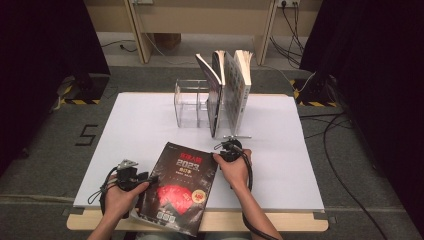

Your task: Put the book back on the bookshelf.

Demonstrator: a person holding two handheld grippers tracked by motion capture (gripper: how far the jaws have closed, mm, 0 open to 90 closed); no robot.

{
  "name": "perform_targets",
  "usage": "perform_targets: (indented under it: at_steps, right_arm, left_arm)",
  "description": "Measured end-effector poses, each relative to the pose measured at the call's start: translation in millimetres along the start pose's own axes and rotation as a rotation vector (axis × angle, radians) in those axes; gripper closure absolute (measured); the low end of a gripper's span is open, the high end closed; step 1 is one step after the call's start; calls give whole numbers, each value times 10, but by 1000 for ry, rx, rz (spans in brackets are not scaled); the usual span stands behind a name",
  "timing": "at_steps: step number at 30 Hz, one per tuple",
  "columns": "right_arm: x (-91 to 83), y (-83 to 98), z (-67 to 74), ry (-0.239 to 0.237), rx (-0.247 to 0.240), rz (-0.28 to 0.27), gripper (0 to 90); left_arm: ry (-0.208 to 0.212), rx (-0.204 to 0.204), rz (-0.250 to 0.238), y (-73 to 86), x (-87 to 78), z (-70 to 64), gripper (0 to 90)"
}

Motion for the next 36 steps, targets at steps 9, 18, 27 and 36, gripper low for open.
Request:
perform_targets:
  at_steps: [9,18,27,36]
  right_arm:
    - [13,-4,13,9,-13,8,599]
    - [35,-24,-2,20,-31,6,638]
    - [68,-62,-23,26,-29,5,622]
    - [67,-102,-83,40,-13,3,593]
  left_arm:
    - [-6,-5,6,3,-3,-13,505]
    - [-11,0,49,27,-44,-76,527]
    - [-3,17,103,72,-76,-200,556]
    - [42,6,130,103,-74,-290,591]
Point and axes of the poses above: each handheld gripper's, and its own axes: x roughly forward along the jaws, y roughly out of its underside, z roughly to its left, the point moved 7 cm from there along x, roughly forward along the jaws, and after that the axes turned 11 degrees about -z, right-handed, at the moved point
